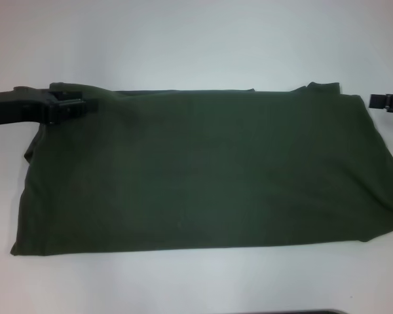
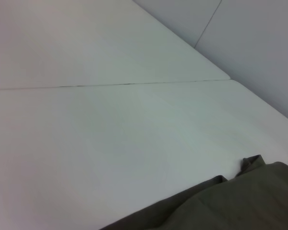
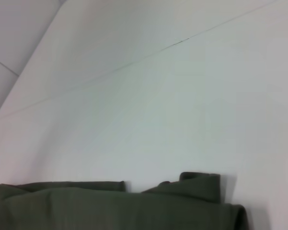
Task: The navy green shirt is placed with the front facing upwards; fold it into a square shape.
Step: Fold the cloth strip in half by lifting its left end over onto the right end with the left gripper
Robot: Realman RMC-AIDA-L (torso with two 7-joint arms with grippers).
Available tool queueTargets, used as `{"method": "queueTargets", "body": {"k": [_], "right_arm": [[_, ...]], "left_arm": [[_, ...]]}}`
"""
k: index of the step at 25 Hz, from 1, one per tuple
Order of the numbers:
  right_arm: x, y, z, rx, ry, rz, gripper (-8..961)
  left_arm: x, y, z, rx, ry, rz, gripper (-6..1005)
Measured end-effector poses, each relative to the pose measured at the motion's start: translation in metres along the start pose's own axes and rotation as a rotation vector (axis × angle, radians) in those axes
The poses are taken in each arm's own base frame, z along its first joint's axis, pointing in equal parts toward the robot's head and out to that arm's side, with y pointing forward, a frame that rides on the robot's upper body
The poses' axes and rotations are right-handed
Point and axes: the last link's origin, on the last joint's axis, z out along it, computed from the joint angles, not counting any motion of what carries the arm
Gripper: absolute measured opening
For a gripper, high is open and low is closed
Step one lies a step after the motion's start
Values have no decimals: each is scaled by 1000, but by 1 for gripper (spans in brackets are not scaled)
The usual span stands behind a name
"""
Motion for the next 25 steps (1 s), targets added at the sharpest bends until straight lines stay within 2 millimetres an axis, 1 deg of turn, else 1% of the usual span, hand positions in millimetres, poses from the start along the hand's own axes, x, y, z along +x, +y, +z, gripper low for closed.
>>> {"method": "queueTargets", "body": {"k": [8, 20, 25], "right_arm": [[-13, 9, 15, -9, 2, -30, 775], [-13, 9, 24, 17, 20, -22, 775], [-10, 12, 37, 15, 39, -23, 776]], "left_arm": [[2, 1, 3, 3, 8, 12, 450], [4, 1, 3, 2, 20, 14, 449], [5, 1, 3, 2, 27, 14, 449]]}}
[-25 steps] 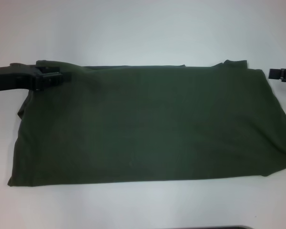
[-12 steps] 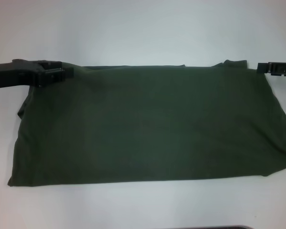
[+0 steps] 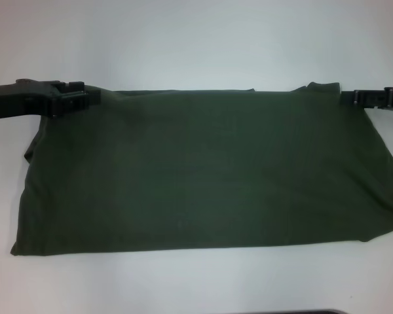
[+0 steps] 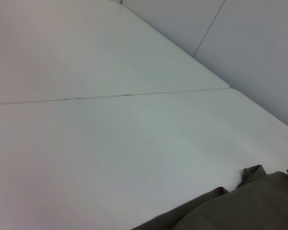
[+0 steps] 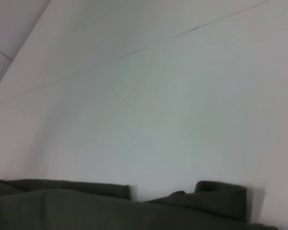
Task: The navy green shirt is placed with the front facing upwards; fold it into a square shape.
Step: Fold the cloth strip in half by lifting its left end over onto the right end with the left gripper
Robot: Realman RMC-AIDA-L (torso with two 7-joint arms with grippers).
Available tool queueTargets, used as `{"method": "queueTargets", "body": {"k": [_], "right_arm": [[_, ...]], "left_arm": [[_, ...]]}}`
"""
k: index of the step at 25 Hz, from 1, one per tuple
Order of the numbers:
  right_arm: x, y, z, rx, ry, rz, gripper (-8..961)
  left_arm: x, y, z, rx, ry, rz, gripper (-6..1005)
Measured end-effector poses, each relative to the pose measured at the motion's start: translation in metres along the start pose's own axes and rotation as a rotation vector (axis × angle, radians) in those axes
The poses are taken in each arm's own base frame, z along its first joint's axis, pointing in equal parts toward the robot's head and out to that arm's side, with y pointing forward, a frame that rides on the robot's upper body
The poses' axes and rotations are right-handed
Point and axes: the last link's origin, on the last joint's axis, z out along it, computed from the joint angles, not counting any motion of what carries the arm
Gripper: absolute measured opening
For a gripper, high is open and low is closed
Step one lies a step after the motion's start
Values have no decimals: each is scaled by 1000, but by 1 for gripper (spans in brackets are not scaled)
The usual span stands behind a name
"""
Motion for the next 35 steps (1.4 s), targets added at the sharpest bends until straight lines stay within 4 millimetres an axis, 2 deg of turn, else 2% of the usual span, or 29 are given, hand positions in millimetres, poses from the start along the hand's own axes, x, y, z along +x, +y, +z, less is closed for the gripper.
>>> {"method": "queueTargets", "body": {"k": [7, 21, 29, 35], "right_arm": [[2, 1, 8, 12, 7, -4, 776], [0, -4, -5, 10, -23, 13, 776], [-11, 10, -5, -86, -136, -10, 775], [-12, 13, -2, -102, -146, -10, 776]], "left_arm": [[1, -1, -1, 7, 2, 1, 446], [1, -2, 0, 11, 7, 0, 444], [0, -9, 0, 48, 13, -20, 444], [-9, -14, 8, 70, 0, -47, 447]]}}
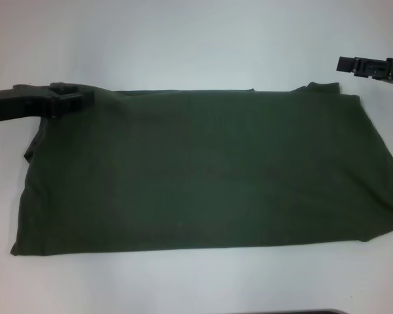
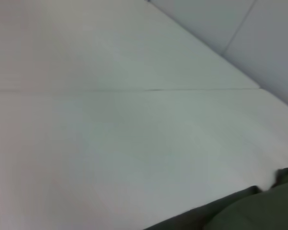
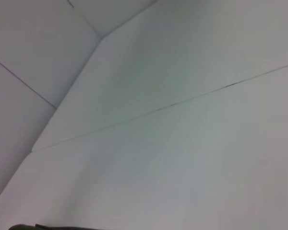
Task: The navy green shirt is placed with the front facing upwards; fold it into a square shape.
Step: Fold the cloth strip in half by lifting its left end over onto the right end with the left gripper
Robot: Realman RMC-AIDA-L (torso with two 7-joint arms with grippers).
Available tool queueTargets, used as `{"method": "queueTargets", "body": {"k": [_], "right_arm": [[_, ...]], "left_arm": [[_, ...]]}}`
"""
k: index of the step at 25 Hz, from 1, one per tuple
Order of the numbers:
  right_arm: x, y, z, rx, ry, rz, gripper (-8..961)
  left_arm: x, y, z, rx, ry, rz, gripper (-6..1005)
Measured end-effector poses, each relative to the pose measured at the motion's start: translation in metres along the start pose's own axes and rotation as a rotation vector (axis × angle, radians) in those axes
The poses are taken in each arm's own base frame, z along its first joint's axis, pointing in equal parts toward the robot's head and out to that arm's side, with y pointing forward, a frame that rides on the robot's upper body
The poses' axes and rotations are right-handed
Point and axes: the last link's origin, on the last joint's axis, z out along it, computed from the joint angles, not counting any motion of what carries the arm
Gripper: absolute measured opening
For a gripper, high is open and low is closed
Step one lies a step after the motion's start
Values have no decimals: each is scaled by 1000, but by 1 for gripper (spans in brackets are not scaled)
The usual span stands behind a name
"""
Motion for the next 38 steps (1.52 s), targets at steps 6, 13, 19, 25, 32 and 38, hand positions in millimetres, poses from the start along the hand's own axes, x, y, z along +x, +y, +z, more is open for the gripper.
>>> {"method": "queueTargets", "body": {"k": [6, 13, 19, 25, 32, 38], "right_arm": [[0, 5, 6, -17, 3, 0, 775], [0, 8, 10, -30, 3, -2, 775], [-1, 9, 11, -34, 3, -4, 776], [-1, 10, 12, -36, 3, -7, 776], [-1, 9, 10, -40, -15, -15, 775], [1, 9, 7, -45, -14, -24, 775]], "left_arm": [[-10, -9, 15, 80, -31, -14, 452], [-14, -21, 19, 168, -28, -23, 459], [-17, -27, 21, 222, -19, -31, 464], [-16, -26, 21, 220, -8, -35, 470], [-6, -6, 14, 83, 17, -20, 476], [-4, 5, -5, -6, 55, -35, 482]]}}
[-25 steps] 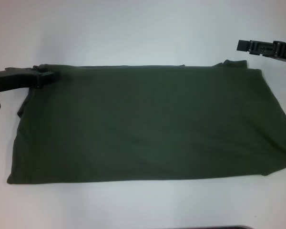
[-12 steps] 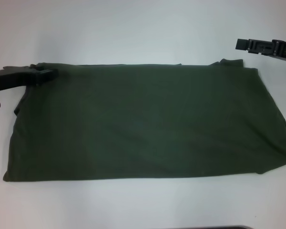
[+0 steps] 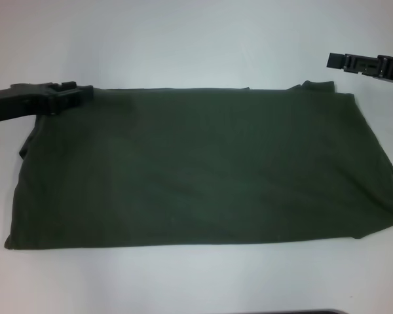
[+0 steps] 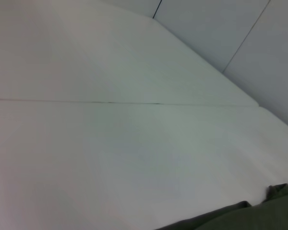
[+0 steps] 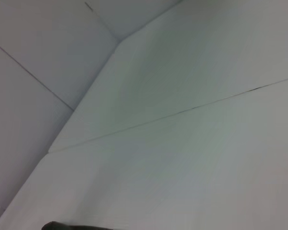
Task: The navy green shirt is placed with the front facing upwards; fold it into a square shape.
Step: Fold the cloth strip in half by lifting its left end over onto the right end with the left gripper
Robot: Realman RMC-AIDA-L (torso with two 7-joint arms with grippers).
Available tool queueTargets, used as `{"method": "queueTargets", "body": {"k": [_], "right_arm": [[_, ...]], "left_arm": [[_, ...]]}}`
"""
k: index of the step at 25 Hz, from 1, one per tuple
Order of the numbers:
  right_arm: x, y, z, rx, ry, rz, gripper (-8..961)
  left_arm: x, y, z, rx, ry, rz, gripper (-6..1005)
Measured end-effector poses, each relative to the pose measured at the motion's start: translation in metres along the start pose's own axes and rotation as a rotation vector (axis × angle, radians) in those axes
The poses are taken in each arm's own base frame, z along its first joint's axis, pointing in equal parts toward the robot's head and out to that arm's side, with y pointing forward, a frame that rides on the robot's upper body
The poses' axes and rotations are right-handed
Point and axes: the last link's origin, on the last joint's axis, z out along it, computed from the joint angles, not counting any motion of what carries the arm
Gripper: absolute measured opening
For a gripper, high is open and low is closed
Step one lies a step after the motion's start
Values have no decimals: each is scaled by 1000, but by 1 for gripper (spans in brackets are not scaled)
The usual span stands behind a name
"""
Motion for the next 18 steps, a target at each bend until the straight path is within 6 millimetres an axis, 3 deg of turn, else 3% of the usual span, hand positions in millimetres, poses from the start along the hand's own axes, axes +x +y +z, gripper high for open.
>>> {"method": "queueTargets", "body": {"k": [10, 16, 18], "right_arm": [[0, 3, -9, -49, -76, -29, 782], [1, 7, -12, -79, -75, -47, 787], [1, 7, -13, -85, -73, -46, 813]], "left_arm": [[-14, -9, -25, 35, -2, -107, 491], [-24, -18, -42, 65, -28, -171, 657], [-26, -20, -47, 66, -34, -185, 664]]}}
